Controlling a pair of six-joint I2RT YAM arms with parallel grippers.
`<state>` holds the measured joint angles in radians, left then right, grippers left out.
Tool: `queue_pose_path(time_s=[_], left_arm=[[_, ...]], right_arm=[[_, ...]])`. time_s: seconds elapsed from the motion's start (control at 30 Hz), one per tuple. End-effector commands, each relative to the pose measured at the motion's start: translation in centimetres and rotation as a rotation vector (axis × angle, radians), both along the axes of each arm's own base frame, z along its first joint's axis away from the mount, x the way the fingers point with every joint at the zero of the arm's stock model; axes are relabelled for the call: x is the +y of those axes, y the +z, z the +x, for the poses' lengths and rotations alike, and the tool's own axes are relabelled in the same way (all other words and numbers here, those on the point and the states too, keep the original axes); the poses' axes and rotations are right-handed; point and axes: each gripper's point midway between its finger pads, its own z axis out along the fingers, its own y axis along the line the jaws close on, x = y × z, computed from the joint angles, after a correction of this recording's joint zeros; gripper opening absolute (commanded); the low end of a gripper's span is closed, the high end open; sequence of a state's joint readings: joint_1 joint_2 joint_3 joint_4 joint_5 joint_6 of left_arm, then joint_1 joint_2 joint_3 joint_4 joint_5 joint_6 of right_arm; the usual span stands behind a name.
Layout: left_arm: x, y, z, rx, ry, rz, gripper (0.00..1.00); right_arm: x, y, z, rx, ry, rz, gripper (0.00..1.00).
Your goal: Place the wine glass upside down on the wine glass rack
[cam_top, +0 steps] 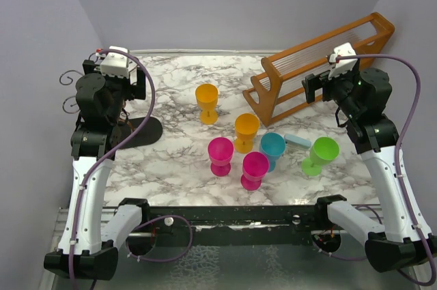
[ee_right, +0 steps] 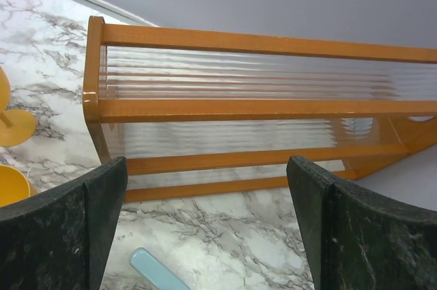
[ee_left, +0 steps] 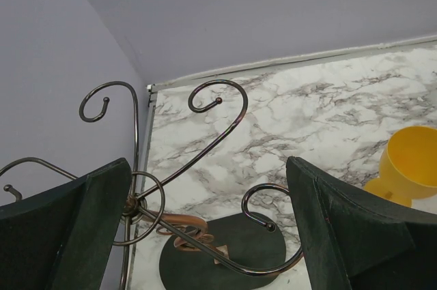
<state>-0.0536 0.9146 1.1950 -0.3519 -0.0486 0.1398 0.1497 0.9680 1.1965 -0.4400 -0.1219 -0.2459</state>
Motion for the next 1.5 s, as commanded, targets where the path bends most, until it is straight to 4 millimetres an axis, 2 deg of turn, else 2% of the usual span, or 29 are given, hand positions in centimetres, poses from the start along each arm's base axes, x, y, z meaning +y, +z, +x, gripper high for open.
queue_pose_path(time_s=[0.0, 0.2, 0.47, 0.77, 0.97, 1.1, 1.2, 1.33, 1.47], left_arm=[[0.1, 1.4, -0.3, -0.049, 0.003, -0.021, 0.99], [0.2, 1.7, -0.4, -0.049, 0.007, -0.027, 0.99], [-1.3, 1.9, -0.4, -0.026, -0.086, -0.032, 0.99], [-0.3, 3.1, -0.5, -0.02, -0.03, -0.093, 0.99], [1.8, 3.9, -0.4, -0.01, 0.05, -0.104, 0.99], [4.1, 3.6, -0.6, 0.01, 0.135, -0.092, 0.98], [6.1, 3.4, -1.1, 0.017, 0.215, -0.08, 0.92], [8.9, 2.3, -2.1, 0.036, 0.339, -0.062, 0.9], [9.4, -0.1, -1.9, 0.078, 0.355, -0.082, 0.86]], right_arm=[[0.2, 3.0, -0.3, -0.093, 0.017, -0.004, 1.0], [0.2, 3.3, -0.3, -0.105, 0.018, -0.016, 1.0], [1.3, 2.5, -0.5, -0.085, 0.098, -0.057, 1.0], [5.5, 0.8, -1.7, -0.069, 0.394, -0.124, 0.99], [8.0, -0.3, -2.9, -0.08, 0.565, -0.103, 1.0], [8.7, -1.0, -3.4, -0.09, 0.616, -0.11, 1.0], [9.0, -1.5, -3.6, -0.097, 0.627, -0.105, 1.0], [9.5, -2.7, -4.1, -0.081, 0.653, -0.102, 1.0], [10.4, -3.9, -4.7, -0.052, 0.689, -0.09, 1.0]])
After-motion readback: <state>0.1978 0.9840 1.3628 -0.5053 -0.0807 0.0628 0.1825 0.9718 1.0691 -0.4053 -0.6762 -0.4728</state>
